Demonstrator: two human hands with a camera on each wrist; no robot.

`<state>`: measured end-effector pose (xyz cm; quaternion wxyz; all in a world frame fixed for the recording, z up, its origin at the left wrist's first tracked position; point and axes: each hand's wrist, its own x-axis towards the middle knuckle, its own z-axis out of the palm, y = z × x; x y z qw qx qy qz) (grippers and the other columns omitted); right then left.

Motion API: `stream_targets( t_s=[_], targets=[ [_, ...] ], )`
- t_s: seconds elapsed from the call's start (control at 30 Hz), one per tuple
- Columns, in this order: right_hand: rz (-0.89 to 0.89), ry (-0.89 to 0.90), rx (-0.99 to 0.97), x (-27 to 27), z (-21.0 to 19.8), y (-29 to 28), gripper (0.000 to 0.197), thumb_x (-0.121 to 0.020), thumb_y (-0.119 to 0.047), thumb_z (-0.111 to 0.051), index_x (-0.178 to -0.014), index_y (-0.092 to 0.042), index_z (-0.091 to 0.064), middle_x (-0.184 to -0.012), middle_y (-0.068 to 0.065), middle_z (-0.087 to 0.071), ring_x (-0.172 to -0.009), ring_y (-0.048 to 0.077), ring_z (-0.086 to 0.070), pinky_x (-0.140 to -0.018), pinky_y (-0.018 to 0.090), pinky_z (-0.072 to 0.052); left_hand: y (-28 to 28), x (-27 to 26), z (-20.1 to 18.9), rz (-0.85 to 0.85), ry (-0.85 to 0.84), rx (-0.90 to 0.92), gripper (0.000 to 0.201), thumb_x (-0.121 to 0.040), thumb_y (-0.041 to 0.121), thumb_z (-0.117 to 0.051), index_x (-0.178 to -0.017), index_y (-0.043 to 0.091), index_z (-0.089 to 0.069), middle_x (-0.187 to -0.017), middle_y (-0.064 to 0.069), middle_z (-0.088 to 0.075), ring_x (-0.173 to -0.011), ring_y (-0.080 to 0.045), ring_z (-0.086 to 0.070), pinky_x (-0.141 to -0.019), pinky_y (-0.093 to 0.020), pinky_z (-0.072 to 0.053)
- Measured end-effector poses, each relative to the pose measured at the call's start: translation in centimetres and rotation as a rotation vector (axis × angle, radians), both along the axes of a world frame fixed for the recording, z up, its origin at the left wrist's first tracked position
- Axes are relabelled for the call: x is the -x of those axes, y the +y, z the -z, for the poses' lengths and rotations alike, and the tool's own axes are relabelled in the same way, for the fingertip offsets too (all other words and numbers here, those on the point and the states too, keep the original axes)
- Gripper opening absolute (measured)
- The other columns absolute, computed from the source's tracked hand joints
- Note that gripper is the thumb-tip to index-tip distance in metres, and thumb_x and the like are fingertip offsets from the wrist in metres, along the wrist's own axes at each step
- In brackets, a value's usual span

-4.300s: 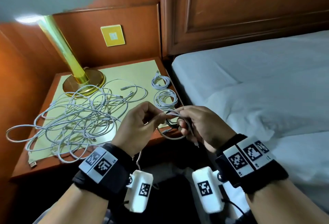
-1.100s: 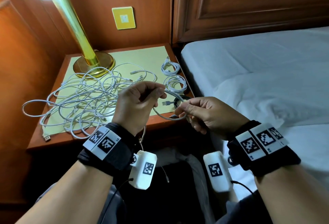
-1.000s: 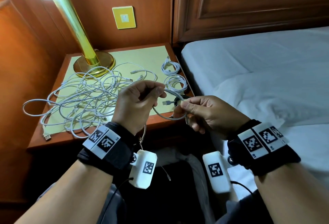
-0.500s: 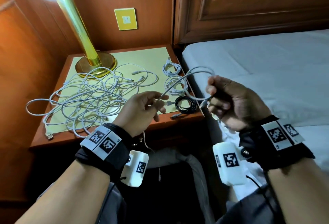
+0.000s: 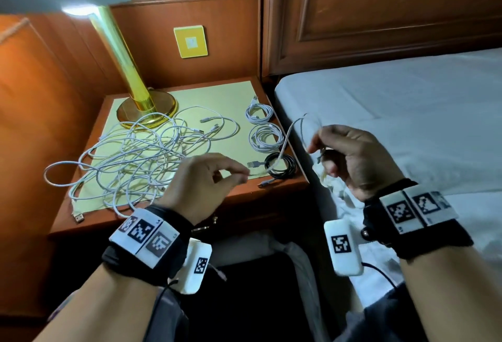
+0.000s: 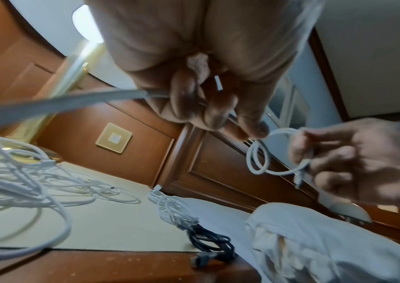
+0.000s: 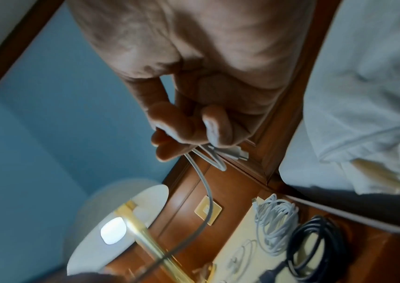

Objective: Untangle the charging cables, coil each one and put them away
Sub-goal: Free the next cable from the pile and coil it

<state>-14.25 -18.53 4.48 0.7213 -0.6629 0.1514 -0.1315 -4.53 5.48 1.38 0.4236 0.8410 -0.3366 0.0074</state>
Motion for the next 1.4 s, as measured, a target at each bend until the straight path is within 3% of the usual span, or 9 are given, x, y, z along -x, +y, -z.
stream_targets(
  t_s=[0.13, 0.23, 0.4, 0.6, 0.83, 0.93, 1.03, 1.27, 1.4],
  targets=[
    [-0.118, 0.033, 0.245, -0.3, 1.1, 1.5, 0.027, -0.101, -0.013, -0.053, -0.083, 0.002, -0.068, -0.086, 0.005, -0.076, -0.044, 0.016, -0.042, -0.043, 0.018, -0.032, -0.9, 1.4, -0.6, 0.197, 0.004, 0.058, 0.009, -0.078, 0.03, -0.081, -0.088, 0.03, -0.081, -0.084, 0.013, -0.074, -0.072, -0.013, -0.067, -0.065, -0.019, -0.048],
    [-0.259, 0.09, 0.281, -0.4, 1.6, 2.3, 0.026, -0.101, -0.013, -0.054, -0.08, -0.004, -0.068, -0.09, 0.01, -0.076, -0.042, 0.014, -0.043, -0.042, 0.019, -0.034, -1.2, 1.6, -0.6, 0.157, 0.054, 0.172, 0.009, -0.075, 0.028, -0.083, -0.083, 0.028, -0.079, -0.074, 0.016, -0.072, -0.058, -0.004, -0.056, -0.058, -0.018, -0.042],
    [-0.376, 0.153, 0.117, -0.6, 1.6, 3.5, 0.025, -0.099, -0.004, -0.049, -0.076, -0.003, -0.059, -0.068, 0.013, -0.067, -0.034, 0.005, -0.037, -0.033, 0.014, -0.026, -1.4, 0.9, -0.3, 0.06, 0.117, 0.309, 0.019, -0.07, 0.035, -0.084, -0.078, 0.021, -0.073, -0.073, 0.006, -0.072, -0.061, -0.023, -0.062, -0.058, -0.032, -0.051],
    [-0.41, 0.232, -0.037, -0.8, 1.5, 4.1, 0.026, -0.103, -0.012, -0.044, -0.079, -0.007, -0.055, -0.057, 0.001, -0.045, -0.034, 0.006, -0.026, -0.034, 0.017, -0.02, -1.4, 0.7, 0.4, -0.017, 0.084, 0.222, 0.028, -0.075, 0.035, -0.085, -0.082, 0.02, -0.062, -0.06, 0.019, -0.057, -0.045, -0.006, -0.045, -0.049, -0.014, -0.033],
    [-0.368, 0.257, -0.187, -0.6, 1.4, 4.4, 0.026, -0.103, -0.017, -0.04, -0.083, -0.009, -0.054, -0.059, -0.001, -0.037, -0.034, 0.005, -0.023, -0.044, 0.025, -0.022, -1.8, 0.8, 0.5, -0.049, 0.088, 0.165, 0.032, -0.078, 0.048, -0.077, -0.082, 0.022, -0.058, -0.08, 0.007, -0.066, -0.061, -0.013, -0.055, -0.056, -0.025, -0.043],
    [-0.336, 0.259, -0.267, -0.6, 1.4, 4.3, 0.026, -0.103, -0.018, -0.039, -0.084, -0.008, -0.054, -0.058, -0.002, -0.036, -0.034, 0.005, -0.022, -0.046, 0.026, -0.023, -1.7, 0.8, 0.7, 0.028, 0.07, 0.105, 0.021, -0.085, 0.037, -0.075, -0.091, 0.024, -0.06, -0.09, 0.007, -0.069, -0.068, -0.011, -0.057, -0.056, -0.024, -0.043],
    [-0.326, 0.247, -0.327, -0.6, 1.2, 4.3, 0.026, -0.103, -0.019, -0.039, -0.084, -0.009, -0.054, -0.059, -0.001, -0.033, -0.035, 0.005, -0.019, -0.045, 0.026, -0.024, -1.8, 1.0, 0.7, 0.03, 0.018, 0.061, 0.023, -0.087, 0.027, -0.076, -0.102, 0.02, -0.06, -0.077, 0.009, -0.06, -0.063, -0.007, -0.052, -0.054, -0.014, -0.035],
    [-0.347, 0.266, -0.225, -0.6, 1.3, 4.2, 0.033, -0.097, -0.042, -0.053, -0.078, -0.014, -0.051, -0.056, -0.005, -0.032, -0.036, 0.005, -0.022, -0.045, 0.026, -0.023, -1.6, 0.8, 0.4, 0.135, 0.082, 0.142, 0.01, -0.097, 0.011, -0.062, -0.1, 0.012, -0.053, -0.069, 0.007, -0.067, -0.052, -0.003, -0.052, -0.054, -0.012, -0.034],
    [-0.345, 0.25, -0.095, -0.7, 1.6, 4.6, 0.03, -0.102, -0.031, -0.049, -0.08, -0.011, -0.051, -0.058, -0.003, -0.04, -0.038, 0.004, -0.036, -0.041, 0.023, -0.025, -1.5, 1.0, 0.3, 0.197, 0.264, 0.164, 0.017, -0.097, 0.018, -0.061, -0.108, 0.02, -0.049, -0.07, 0.008, -0.063, -0.06, -0.018, -0.052, -0.058, -0.032, -0.04]
  ],
)
